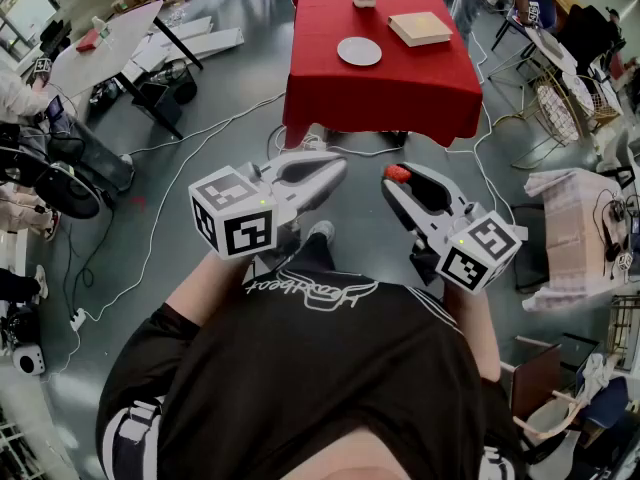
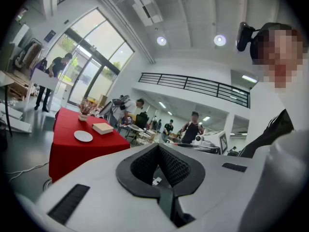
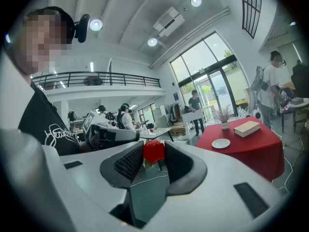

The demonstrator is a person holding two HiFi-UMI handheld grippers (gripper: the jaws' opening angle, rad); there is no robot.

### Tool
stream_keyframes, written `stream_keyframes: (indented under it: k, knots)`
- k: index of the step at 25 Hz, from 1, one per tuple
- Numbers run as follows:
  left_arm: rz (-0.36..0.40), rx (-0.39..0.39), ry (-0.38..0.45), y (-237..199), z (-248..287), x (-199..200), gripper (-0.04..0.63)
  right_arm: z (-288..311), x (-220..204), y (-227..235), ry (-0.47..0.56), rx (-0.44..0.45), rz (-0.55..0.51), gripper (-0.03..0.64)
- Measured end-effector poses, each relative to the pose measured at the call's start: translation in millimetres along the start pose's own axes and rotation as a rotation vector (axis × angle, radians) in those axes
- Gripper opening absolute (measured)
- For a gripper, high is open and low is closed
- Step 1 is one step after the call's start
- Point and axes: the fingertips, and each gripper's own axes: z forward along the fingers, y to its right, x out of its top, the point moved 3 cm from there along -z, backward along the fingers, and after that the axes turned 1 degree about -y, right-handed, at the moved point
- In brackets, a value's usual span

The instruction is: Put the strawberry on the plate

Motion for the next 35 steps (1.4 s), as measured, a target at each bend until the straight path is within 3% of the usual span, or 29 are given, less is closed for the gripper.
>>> stream_keyframes:
  k: [27,35]
  knots:
    - [-0.012,0.033,0.002,20,0,-11,0.008,-20,-1,-4,0.04,0.04,0.014,0.13]
    - [-0.045,0.052,-0.007,3,6,-14,0.008,-10,-8,13,0.029,0.037,0.039,0.13]
